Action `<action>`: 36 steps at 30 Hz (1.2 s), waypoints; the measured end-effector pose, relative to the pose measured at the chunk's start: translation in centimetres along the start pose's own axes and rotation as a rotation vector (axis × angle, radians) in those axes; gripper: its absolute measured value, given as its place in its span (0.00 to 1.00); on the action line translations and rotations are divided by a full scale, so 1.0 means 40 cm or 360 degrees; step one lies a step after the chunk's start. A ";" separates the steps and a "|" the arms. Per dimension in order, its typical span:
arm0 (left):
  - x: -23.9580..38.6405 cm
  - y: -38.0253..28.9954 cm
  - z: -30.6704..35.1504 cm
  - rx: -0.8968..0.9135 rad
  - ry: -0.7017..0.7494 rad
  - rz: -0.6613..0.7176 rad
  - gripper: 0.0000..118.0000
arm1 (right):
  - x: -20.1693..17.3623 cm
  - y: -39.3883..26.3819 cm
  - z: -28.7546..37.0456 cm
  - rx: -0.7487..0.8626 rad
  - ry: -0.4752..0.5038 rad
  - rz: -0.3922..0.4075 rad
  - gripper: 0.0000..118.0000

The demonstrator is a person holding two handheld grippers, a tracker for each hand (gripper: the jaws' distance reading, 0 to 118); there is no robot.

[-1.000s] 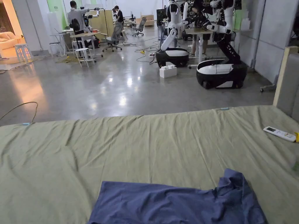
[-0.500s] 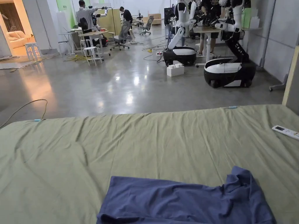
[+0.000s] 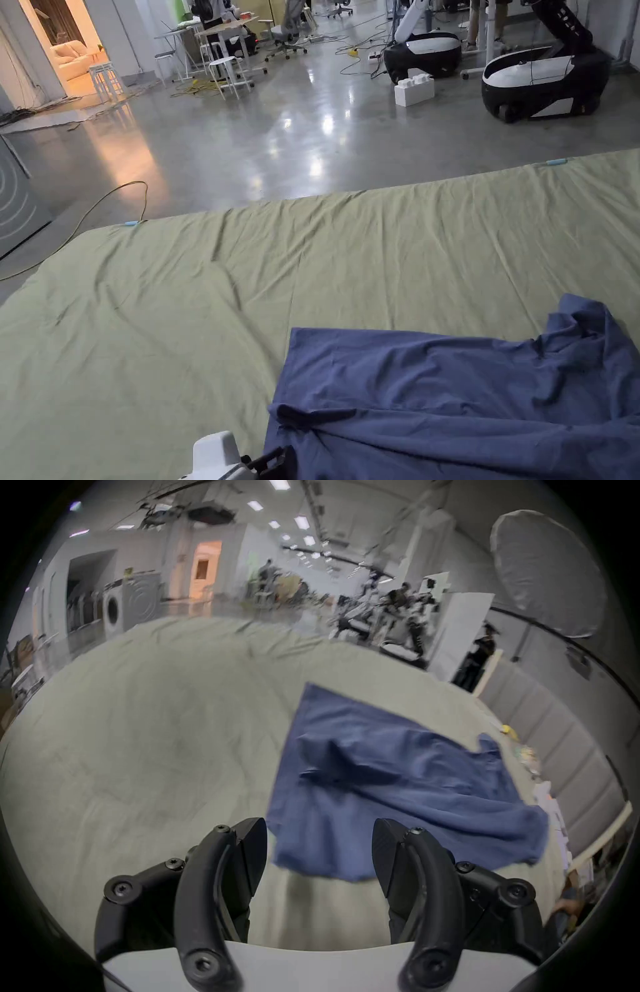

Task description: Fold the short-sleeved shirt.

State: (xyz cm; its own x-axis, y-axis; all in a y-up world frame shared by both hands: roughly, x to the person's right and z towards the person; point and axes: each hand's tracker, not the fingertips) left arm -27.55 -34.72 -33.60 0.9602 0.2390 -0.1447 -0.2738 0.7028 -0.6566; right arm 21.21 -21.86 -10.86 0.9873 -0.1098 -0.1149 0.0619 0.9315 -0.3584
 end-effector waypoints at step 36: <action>0.089 0.057 -0.007 0.0002 -0.0027 -0.0380 0.07 | 0.194 -0.151 -0.456 -0.0423 -0.0351 -0.0198 0.07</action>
State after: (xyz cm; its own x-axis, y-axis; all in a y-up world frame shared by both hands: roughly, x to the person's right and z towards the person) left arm -24.76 -32.46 -35.80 0.9967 0.0770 0.0269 -0.0392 0.7417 -0.6695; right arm 25.82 -34.67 -26.50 0.9842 -0.1118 0.1370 0.1717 0.7898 -0.5888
